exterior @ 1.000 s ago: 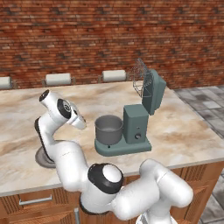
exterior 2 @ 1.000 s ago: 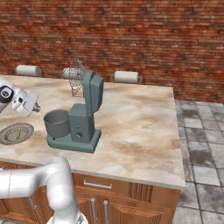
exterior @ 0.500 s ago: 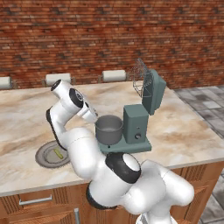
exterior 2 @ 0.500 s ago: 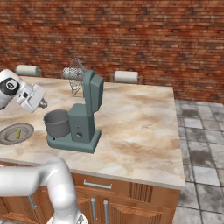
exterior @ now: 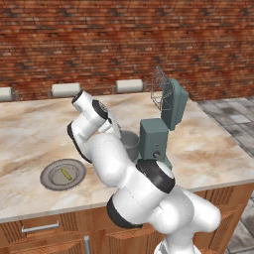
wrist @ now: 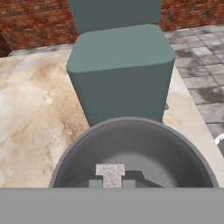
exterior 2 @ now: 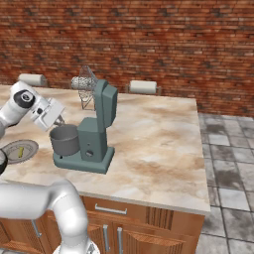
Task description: Add butter and sugar cubes to the stand mixer bowl and then turn on the stand mixer to begin making frosting.
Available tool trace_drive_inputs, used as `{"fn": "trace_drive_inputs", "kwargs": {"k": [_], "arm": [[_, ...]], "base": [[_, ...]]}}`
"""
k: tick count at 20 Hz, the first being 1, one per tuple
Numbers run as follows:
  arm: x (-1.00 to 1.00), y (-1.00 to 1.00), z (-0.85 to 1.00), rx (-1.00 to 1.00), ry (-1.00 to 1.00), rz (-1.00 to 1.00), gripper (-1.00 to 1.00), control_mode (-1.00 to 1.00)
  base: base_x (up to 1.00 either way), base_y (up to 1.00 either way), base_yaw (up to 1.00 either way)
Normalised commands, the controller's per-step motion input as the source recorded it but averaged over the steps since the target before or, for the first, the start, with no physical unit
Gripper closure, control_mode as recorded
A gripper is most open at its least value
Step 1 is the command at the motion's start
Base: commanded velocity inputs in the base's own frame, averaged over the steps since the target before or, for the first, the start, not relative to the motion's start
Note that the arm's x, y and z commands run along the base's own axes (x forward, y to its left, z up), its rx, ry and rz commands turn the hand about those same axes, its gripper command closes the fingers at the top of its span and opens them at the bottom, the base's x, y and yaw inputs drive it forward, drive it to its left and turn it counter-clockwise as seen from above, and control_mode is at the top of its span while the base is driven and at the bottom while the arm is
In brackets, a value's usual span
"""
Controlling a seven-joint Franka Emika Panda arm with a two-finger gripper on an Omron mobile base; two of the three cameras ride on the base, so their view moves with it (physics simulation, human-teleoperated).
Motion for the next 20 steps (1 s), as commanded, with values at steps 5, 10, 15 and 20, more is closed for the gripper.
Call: {"fn": "trace_drive_inputs", "kwargs": {"k": [5,10,15,20], "arm": [[-0.09,-0.19,-0.33,0.00,0.00,-0.05,1.00,-1.00],[-0.01,-0.16,-0.32,0.00,0.00,-0.04,1.00,-1.00],[0.00,-0.14,-0.34,0.00,0.02,-0.01,1.00,-1.00],[0.00,-0.08,-0.30,0.00,0.01,0.00,1.00,-1.00]], "base": [[0.00,0.00,0.00],[0.00,0.00,0.00],[0.00,0.00,0.00],[0.00,0.00,0.00]]}}
